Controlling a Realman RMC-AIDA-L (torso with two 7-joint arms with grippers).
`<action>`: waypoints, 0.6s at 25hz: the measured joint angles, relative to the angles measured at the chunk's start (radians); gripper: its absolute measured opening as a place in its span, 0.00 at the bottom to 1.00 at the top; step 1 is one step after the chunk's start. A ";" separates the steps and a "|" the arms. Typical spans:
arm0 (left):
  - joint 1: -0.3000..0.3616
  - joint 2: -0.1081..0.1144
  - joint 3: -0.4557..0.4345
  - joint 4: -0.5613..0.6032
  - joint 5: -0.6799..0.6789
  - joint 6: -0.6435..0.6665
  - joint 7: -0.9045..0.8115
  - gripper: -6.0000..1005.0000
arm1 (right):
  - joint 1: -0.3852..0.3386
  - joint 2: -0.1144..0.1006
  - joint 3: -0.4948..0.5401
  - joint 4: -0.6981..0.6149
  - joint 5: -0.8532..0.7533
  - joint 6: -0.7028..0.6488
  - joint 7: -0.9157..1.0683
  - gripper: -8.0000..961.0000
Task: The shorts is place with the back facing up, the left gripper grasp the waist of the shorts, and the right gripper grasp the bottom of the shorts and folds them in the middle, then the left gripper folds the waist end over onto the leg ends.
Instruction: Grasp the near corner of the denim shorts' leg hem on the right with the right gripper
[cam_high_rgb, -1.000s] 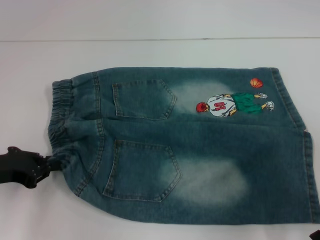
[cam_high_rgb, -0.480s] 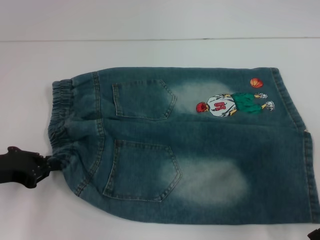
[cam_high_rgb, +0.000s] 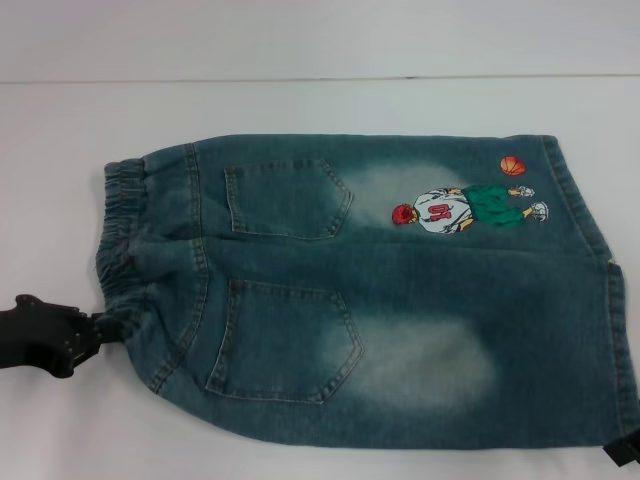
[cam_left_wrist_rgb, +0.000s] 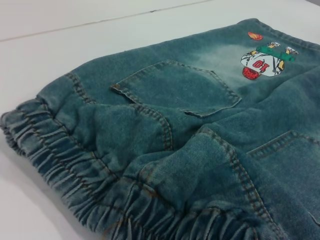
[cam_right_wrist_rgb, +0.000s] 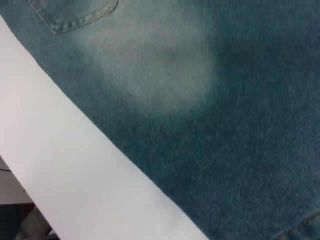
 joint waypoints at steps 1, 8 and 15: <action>0.000 -0.001 0.000 0.000 0.000 -0.003 0.000 0.09 | 0.001 0.000 0.000 0.001 0.001 0.003 -0.003 0.95; 0.002 -0.001 0.000 -0.016 0.000 -0.010 0.007 0.09 | 0.006 0.002 -0.006 0.027 0.046 0.001 -0.021 0.95; 0.002 0.001 0.000 -0.017 0.000 -0.011 0.009 0.09 | 0.023 0.001 -0.012 0.079 0.043 0.000 -0.015 0.94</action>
